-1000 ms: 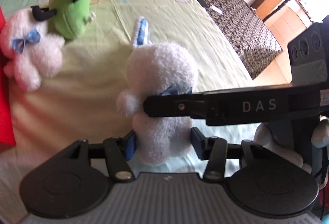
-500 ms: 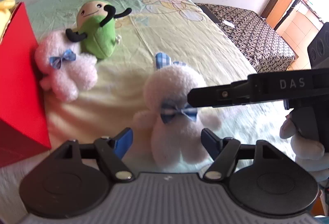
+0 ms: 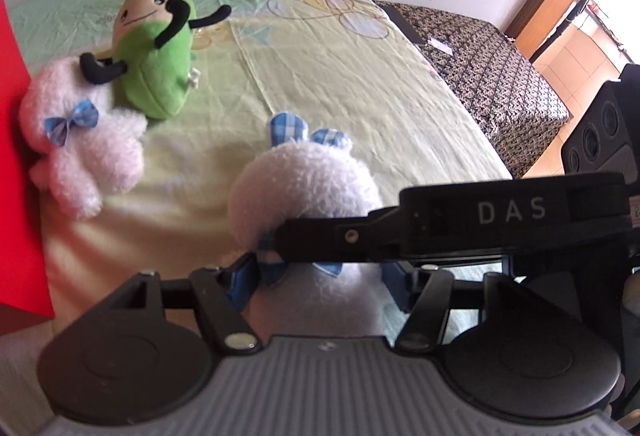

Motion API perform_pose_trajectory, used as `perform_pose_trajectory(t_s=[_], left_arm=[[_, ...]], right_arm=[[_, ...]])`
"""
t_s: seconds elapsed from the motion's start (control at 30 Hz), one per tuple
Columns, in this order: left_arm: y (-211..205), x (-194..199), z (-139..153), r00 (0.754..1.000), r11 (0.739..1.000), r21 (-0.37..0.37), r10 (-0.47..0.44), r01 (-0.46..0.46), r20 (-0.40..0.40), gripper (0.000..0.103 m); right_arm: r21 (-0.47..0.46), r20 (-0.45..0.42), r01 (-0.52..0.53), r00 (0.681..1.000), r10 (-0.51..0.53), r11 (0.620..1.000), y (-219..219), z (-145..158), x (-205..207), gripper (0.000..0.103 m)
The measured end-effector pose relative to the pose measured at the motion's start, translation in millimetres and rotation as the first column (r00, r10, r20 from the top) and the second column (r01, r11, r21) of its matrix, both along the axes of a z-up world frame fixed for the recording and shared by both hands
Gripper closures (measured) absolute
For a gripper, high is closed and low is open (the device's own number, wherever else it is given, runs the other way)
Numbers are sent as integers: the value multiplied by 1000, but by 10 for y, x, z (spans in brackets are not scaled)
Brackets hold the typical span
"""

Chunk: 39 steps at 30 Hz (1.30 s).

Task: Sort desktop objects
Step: 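Lift the white bunny plush with both grippers and carry it toward the red box, then lower the white bunny plush into the red box beside the teddy bear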

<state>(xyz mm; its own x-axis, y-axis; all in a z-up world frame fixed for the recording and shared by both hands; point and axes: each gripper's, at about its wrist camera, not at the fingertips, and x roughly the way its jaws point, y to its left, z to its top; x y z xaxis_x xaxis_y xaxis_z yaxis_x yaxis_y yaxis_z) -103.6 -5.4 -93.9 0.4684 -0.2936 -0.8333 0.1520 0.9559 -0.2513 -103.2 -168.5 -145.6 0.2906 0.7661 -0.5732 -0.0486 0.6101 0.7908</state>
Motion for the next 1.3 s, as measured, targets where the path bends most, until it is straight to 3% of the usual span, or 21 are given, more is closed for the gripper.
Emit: perform_pose_trajectory(t_s=[0.3,0.63,1.07,1.3], left_arm=[[-4,-247,208,999,999,-38,-22,23,26,42],[238,-523,767,979,991,-63,-105,118,178,42],[1458,-897,1543,912,991,-61,-84,118,400,42],[2293,-941,1750,895,998,-48,-19,45,445,42]], right_arm=[[-84,122,-69,989,79,994,30,291,-234,50],[-117,297,1,954,34,993,200,870,-574,50],[-105,511,31,859,27,994,1276,1669,-772,50],[-100,548,-26,833,77,995,2059,1867,-566,50]])
